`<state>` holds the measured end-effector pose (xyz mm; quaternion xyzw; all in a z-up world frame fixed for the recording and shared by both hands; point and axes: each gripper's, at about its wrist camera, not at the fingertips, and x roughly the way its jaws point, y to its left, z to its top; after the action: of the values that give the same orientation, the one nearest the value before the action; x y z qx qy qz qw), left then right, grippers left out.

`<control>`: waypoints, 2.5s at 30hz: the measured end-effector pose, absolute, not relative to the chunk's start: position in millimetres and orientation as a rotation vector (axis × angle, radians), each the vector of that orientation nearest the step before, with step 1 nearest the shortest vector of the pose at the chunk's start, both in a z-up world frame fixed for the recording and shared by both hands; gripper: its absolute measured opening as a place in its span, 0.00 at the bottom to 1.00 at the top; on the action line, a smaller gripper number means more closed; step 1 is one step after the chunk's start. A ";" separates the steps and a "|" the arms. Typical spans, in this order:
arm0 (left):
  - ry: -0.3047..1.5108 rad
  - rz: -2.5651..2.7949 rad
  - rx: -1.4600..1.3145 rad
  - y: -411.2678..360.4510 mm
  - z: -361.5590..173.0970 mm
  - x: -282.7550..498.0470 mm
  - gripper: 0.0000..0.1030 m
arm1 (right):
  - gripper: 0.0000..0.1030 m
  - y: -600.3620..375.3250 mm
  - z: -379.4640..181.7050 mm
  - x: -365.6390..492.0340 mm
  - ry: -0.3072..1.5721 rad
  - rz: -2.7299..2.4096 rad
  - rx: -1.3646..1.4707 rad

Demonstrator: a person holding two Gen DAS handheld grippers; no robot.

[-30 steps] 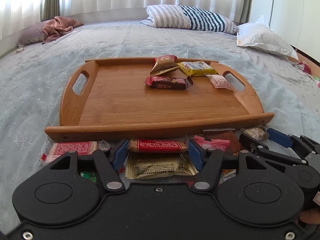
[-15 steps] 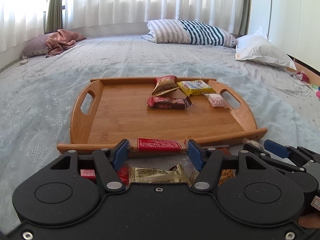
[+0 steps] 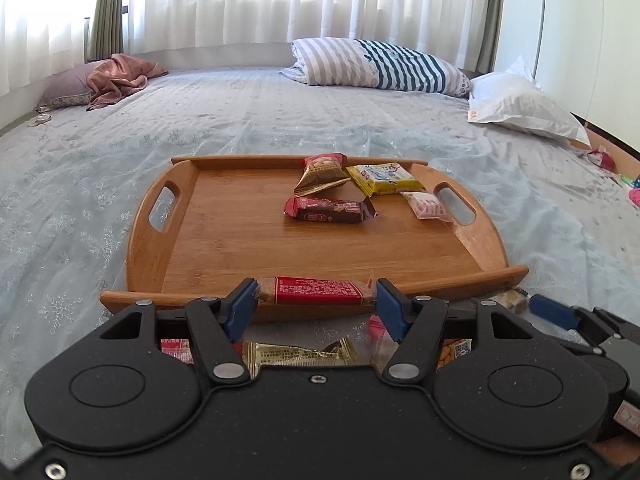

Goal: Organize snacks
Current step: 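Grasp red bar with left tool while right tool lifts white cookie pack, then carry red bar with left tool while right tool carries cookie pack over tray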

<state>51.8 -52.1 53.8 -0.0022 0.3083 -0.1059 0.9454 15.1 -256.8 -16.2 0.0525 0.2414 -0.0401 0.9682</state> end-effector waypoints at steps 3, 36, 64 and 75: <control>0.630 -0.214 -0.004 -52.2 53.4 51.5 0.60 | 0.86 -264.1 -15.0 23.2 0.503 -0.057 0.101; 0.632 -0.228 -0.116 -67.6 55.1 86.5 0.60 | 0.54 -273.5 24.3 29.8 0.439 -0.043 0.095; 0.706 -0.187 -0.128 -90.0 19.6 170.5 0.60 | 0.56 -254.4 -2.5 112.4 0.481 0.118 -0.079; 0.701 -0.194 -0.097 -95.8 16.3 173.5 0.60 | 0.57 -253.3 -7.1 119.9 0.512 0.113 -0.078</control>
<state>173.5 -95.8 16.3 -0.0476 0.3425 -0.0950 0.9335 119.9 -253.3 -7.1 -0.0386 0.2529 0.0559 0.9651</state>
